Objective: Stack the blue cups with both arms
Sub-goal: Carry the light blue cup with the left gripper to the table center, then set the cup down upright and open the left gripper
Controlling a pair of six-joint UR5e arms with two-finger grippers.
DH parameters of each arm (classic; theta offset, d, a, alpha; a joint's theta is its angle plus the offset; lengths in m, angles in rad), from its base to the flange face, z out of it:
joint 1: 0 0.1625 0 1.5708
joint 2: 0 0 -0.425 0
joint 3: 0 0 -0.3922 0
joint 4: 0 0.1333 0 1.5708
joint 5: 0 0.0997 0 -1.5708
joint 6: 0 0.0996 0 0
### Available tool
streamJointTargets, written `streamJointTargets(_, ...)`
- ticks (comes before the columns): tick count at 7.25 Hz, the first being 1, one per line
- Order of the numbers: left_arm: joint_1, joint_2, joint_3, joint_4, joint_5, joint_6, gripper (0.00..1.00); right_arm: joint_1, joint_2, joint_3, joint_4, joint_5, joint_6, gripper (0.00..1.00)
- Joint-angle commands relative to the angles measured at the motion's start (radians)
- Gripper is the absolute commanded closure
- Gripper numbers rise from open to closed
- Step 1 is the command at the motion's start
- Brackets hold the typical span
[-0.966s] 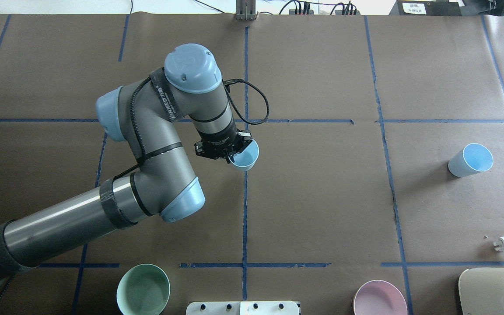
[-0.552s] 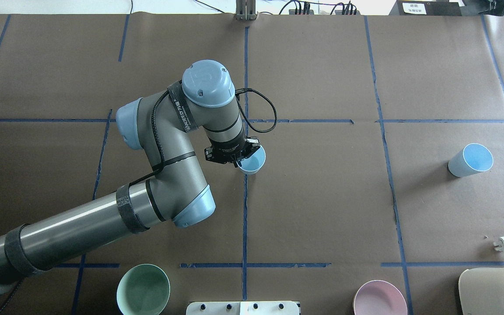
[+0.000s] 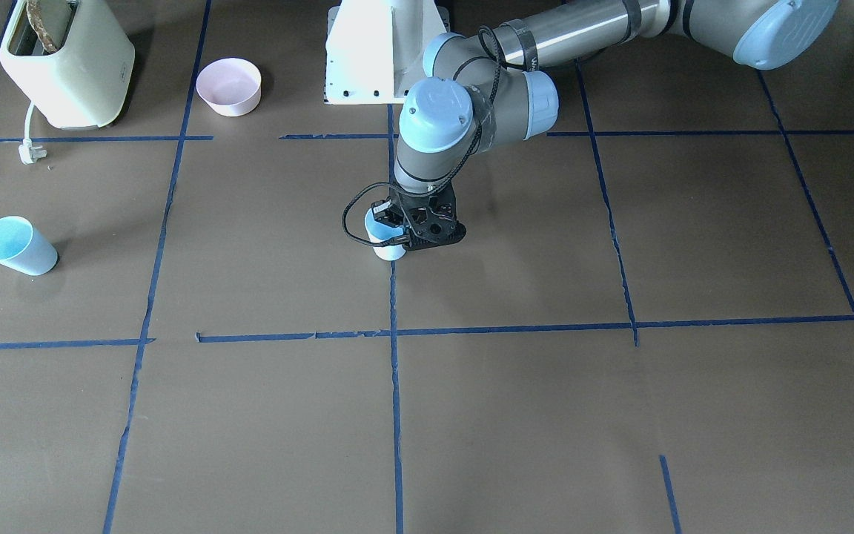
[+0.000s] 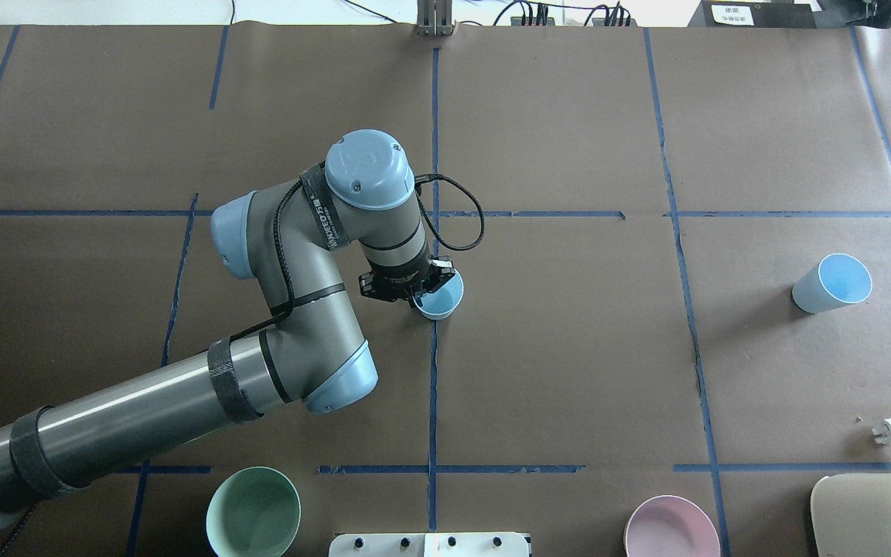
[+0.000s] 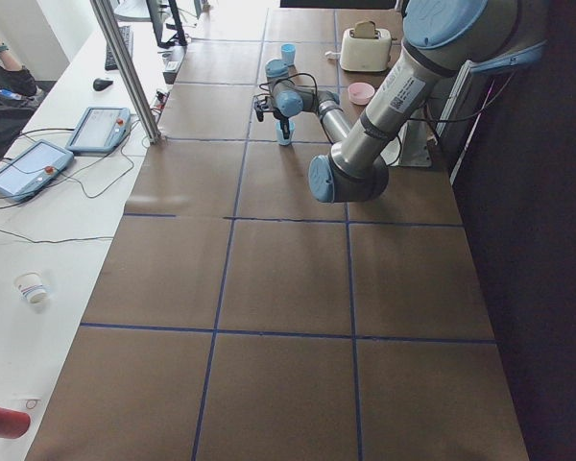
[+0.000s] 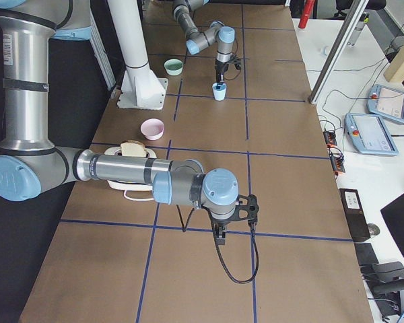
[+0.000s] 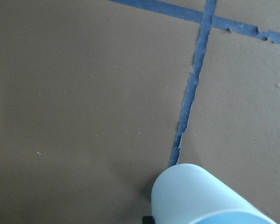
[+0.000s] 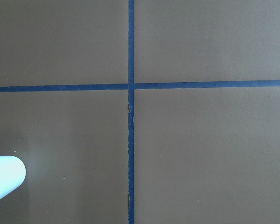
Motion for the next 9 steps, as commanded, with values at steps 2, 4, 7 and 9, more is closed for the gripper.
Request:
streamJointTargets(2,-0.002,0.01,-0.006,-0.013,0.0,-0.006,0.0,0.0,0.004,0.001,0.0,0.002,0.0,0.0)
streamJointTargets(4,-0.003,0.01,-0.011,-0.011,0.0,-0.006,0.0,0.0,0.01,-0.005,0.0,0.0,0.0,0.0)
streamJointTargets(7,-0.057,0.058,-0.16,0.046,-0.037,-0.006,0.0,-0.006,0.011,0.003,0.002,0.002,0.024,0.0)
streamJointTargets(9,-0.145,0.176,-0.369,0.164,-0.142,0.04,0.0,-0.09,-0.011,0.024,0.148,0.005,0.209,0.0)
